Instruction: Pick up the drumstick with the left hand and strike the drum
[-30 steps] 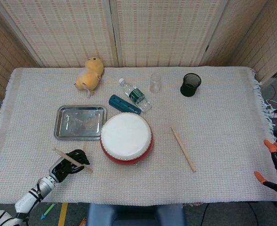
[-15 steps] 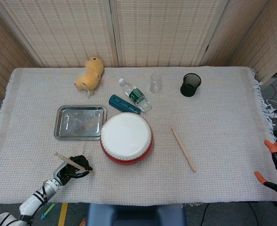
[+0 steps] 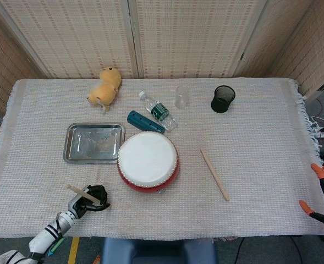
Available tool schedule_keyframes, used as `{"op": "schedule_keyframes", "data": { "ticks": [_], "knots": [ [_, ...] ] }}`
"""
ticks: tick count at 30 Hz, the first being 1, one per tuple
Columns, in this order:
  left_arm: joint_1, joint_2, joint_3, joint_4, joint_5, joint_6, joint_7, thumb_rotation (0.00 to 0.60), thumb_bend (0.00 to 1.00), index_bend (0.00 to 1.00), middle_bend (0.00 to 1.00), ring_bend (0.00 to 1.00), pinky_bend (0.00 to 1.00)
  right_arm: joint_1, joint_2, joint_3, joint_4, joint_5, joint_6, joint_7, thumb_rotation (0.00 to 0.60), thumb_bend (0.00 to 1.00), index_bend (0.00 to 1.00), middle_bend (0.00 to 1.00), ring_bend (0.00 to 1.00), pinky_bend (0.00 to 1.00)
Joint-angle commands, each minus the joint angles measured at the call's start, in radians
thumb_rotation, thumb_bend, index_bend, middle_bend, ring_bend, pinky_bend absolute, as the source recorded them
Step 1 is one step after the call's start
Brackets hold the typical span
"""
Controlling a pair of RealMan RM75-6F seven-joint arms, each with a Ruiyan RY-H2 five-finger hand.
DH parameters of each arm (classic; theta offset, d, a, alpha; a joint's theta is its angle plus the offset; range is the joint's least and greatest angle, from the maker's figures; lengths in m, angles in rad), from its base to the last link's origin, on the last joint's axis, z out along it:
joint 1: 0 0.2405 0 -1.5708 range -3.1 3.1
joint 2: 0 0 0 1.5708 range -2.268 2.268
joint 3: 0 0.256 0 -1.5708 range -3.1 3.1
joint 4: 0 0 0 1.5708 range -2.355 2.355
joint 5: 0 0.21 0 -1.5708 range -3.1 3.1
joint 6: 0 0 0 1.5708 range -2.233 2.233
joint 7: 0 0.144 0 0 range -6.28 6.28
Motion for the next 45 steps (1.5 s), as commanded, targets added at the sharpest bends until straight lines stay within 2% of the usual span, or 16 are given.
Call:
{"op": "schedule_keyframes", "data": {
  "ticks": [1,27,39,42,45],
  "knots": [
    [0.005,-0.003,0.0,-0.013,-0.002,0.002,0.035,0.6,0.21,0.69,0.75,0.63,0.59,-0.001,0.0,0.0,0.001,-0.001,0.001,0.001,0.6,0.2,0.02,0.14,0.0,0.07],
    [0.034,-0.064,-0.008,-0.06,-0.031,-0.008,0.295,0.6,0.22,0.79,0.82,0.7,0.62,-0.011,-0.002,0.0,0.005,-0.004,0.019,0.004,0.6,0.2,0.02,0.14,0.0,0.07],
    [0.049,-0.092,-0.009,-0.049,-0.047,-0.018,0.355,0.6,0.22,0.83,0.85,0.72,0.63,-0.012,-0.002,0.001,0.009,-0.003,0.018,0.007,0.6,0.2,0.02,0.14,0.0,0.07],
    [0.053,-0.095,-0.011,-0.049,-0.048,-0.018,0.348,0.6,0.23,0.84,0.87,0.74,0.67,-0.012,-0.002,0.001,0.008,-0.004,0.018,0.006,0.6,0.2,0.02,0.14,0.0,0.07],
    [0.056,-0.1,-0.013,-0.043,-0.047,-0.016,0.346,0.6,0.24,0.87,0.89,0.76,0.77,-0.013,-0.001,0.002,0.008,-0.004,0.02,0.005,0.6,0.2,0.02,0.14,0.0,0.07]
  ]
}}
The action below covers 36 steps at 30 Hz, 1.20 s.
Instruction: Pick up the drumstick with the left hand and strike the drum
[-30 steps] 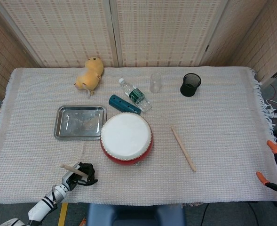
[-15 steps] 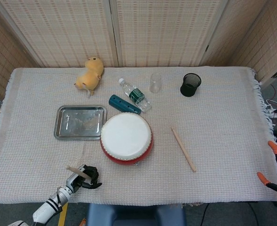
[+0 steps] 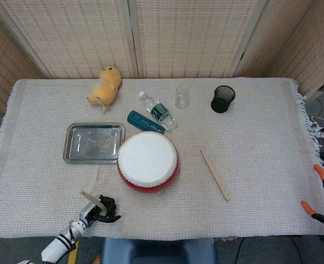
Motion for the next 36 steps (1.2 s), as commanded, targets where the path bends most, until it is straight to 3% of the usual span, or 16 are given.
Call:
{"op": "schedule_keyframes", "data": {
  "ticks": [1,9,14,17,28,32,36],
  "knots": [
    [0.003,-0.004,-0.003,0.003,0.0,0.004,0.002,0.6,0.25,0.88,0.9,0.77,0.79,-0.001,0.0,0.0,-0.001,0.0,0.002,-0.001,0.6,0.2,0.02,0.14,0.0,0.07],
    [0.01,-0.015,-0.01,0.009,-0.005,0.004,0.021,0.6,0.34,0.96,0.98,0.86,0.91,-0.005,0.0,0.0,-0.001,0.0,0.008,-0.001,0.6,0.2,0.02,0.14,0.0,0.07],
    [0.015,-0.02,-0.015,0.015,-0.013,0.001,0.029,0.6,0.5,1.0,1.0,0.92,1.0,-0.004,0.001,0.002,-0.002,-0.002,0.009,-0.001,0.6,0.2,0.02,0.14,0.0,0.07],
    [0.02,-0.025,-0.02,0.02,-0.022,0.001,0.032,0.6,0.56,1.0,1.0,0.94,1.0,-0.003,0.001,0.002,-0.002,-0.003,0.008,-0.001,0.6,0.2,0.02,0.14,0.0,0.07],
    [0.038,0.021,-0.069,-0.02,-0.009,0.083,0.045,0.6,0.58,1.0,1.0,0.98,1.0,-0.002,0.002,0.004,-0.005,-0.007,0.011,-0.004,0.6,0.2,0.02,0.14,0.0,0.07],
    [0.026,0.072,-0.098,-0.016,0.0,0.114,0.194,0.6,0.6,1.0,1.0,0.99,1.0,-0.001,0.004,0.006,-0.005,-0.009,0.015,-0.005,0.6,0.2,0.02,0.14,0.0,0.07],
    [0.014,0.13,-0.152,-0.024,-0.05,0.14,0.501,0.6,0.61,1.0,1.0,1.0,1.0,0.003,0.006,0.011,-0.005,-0.013,0.02,-0.01,0.6,0.2,0.02,0.14,0.0,0.07]
  ]
}}
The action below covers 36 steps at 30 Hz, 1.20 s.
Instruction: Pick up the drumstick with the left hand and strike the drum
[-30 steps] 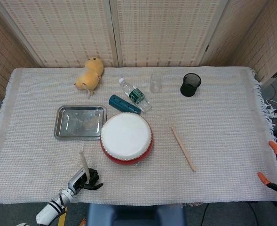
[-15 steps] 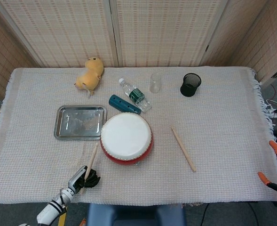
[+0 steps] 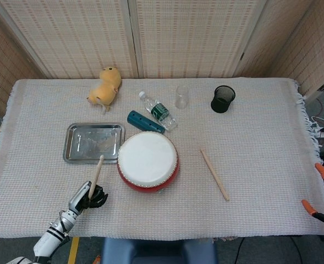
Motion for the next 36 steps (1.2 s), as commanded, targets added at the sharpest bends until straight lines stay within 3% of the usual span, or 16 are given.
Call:
{"op": "schedule_keyframes", "data": {
  "ticks": [1,6,12,20,26,33,36],
  "knots": [
    [-0.021,0.08,-0.069,-0.012,-0.051,0.035,0.343,0.6,0.61,1.0,1.0,1.0,1.0,0.004,0.002,0.004,-0.001,-0.003,0.002,-0.003,0.6,0.2,0.02,0.14,0.0,0.07],
    [-0.059,0.111,-0.136,0.002,-0.113,0.052,0.666,0.6,0.61,1.0,1.0,1.0,1.0,0.018,0.006,0.013,-0.008,-0.01,-0.004,-0.015,0.6,0.2,0.02,0.14,0.0,0.07],
    [-0.115,0.079,-0.184,0.054,-0.107,0.097,0.984,0.6,0.61,1.0,1.0,1.0,1.0,0.031,0.013,0.017,-0.022,-0.021,-0.008,-0.03,0.6,0.2,0.02,0.14,0.0,0.07],
    [-0.211,0.04,-0.177,0.129,-0.059,0.039,1.246,0.6,0.61,1.0,1.0,0.98,1.0,0.031,0.014,0.017,-0.021,-0.023,-0.001,-0.026,0.6,0.2,0.02,0.14,0.0,0.07],
    [-0.257,0.018,-0.159,0.177,-0.045,-0.008,1.375,0.6,0.61,1.0,1.0,0.97,1.0,0.027,0.01,0.015,-0.01,-0.019,0.005,-0.013,0.6,0.2,0.02,0.14,0.0,0.07],
    [-0.279,0.026,-0.132,0.166,-0.036,-0.03,1.545,0.6,0.61,1.0,1.0,0.97,1.0,0.025,0.006,0.014,0.003,-0.019,0.01,0.001,0.6,0.2,0.02,0.14,0.0,0.07],
    [-0.276,0.032,-0.143,0.138,-0.059,-0.03,1.546,0.6,0.61,1.0,1.0,0.97,1.0,0.025,0.005,0.013,0.005,-0.019,0.011,0.003,0.6,0.2,0.02,0.14,0.0,0.07]
  ]
}}
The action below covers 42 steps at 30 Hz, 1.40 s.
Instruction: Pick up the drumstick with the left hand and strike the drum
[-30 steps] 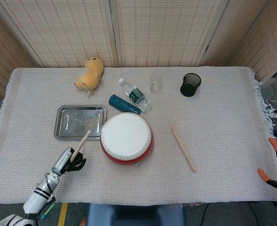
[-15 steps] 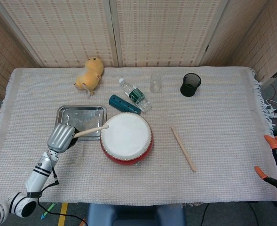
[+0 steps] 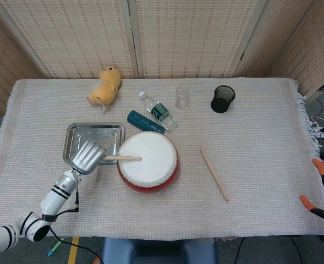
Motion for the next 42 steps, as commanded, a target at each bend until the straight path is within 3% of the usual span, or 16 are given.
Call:
{"op": "schedule_keyframes", "data": {
  "ticks": [1,3,4,6,15,20,29,37,42],
  "knots": [
    [-0.003,0.009,-0.006,-0.034,-0.026,-0.007,0.008,0.6,0.61,1.0,1.0,0.97,1.0,0.0,0.0,0.0,0.001,0.0,0.0,0.001,0.6,0.2,0.02,0.14,0.0,0.07],
    [0.004,0.014,-0.024,-0.062,-0.05,0.006,-0.034,0.6,0.61,1.0,1.0,0.97,1.0,-0.001,-0.001,-0.001,0.002,-0.001,0.002,0.003,0.6,0.2,0.02,0.14,0.0,0.07],
    [0.026,0.02,-0.07,-0.13,-0.119,0.014,-0.176,0.6,0.61,1.0,1.0,0.97,1.0,-0.004,-0.001,-0.001,0.004,0.001,0.006,0.005,0.6,0.2,0.02,0.14,0.0,0.07],
    [0.021,0.057,-0.072,-0.156,-0.13,-0.026,-0.243,0.6,0.61,1.0,1.0,0.97,1.0,-0.006,-0.001,-0.002,0.006,0.002,0.008,0.007,0.6,0.2,0.02,0.14,0.0,0.07],
    [-0.017,0.012,-0.01,-0.041,-0.078,-0.043,-0.085,0.6,0.61,1.0,1.0,0.96,1.0,-0.004,-0.005,-0.003,0.01,0.009,-0.001,0.01,0.6,0.2,0.02,0.14,0.0,0.07],
    [-0.029,0.016,0.013,-0.036,-0.056,-0.049,-0.03,0.6,0.61,1.0,1.0,0.96,1.0,-0.003,-0.004,-0.003,0.007,0.009,-0.003,0.007,0.6,0.2,0.02,0.14,0.0,0.07],
    [0.004,0.059,-0.062,-0.147,-0.124,0.0,-0.266,0.6,0.61,1.0,1.0,0.95,1.0,-0.005,-0.005,-0.004,0.007,0.008,0.001,0.007,0.6,0.2,0.02,0.14,0.0,0.07],
    [-0.038,0.013,0.013,-0.031,-0.072,-0.048,-0.051,0.6,0.61,1.0,1.0,0.95,1.0,-0.004,-0.008,-0.004,0.012,0.014,-0.007,0.012,0.6,0.2,0.02,0.14,0.0,0.07],
    [-0.041,0.011,0.018,-0.056,-0.096,-0.066,-0.021,0.6,0.61,1.0,1.0,0.95,1.0,-0.002,-0.008,-0.003,0.014,0.015,-0.009,0.014,0.6,0.2,0.02,0.14,0.0,0.07]
  ]
}}
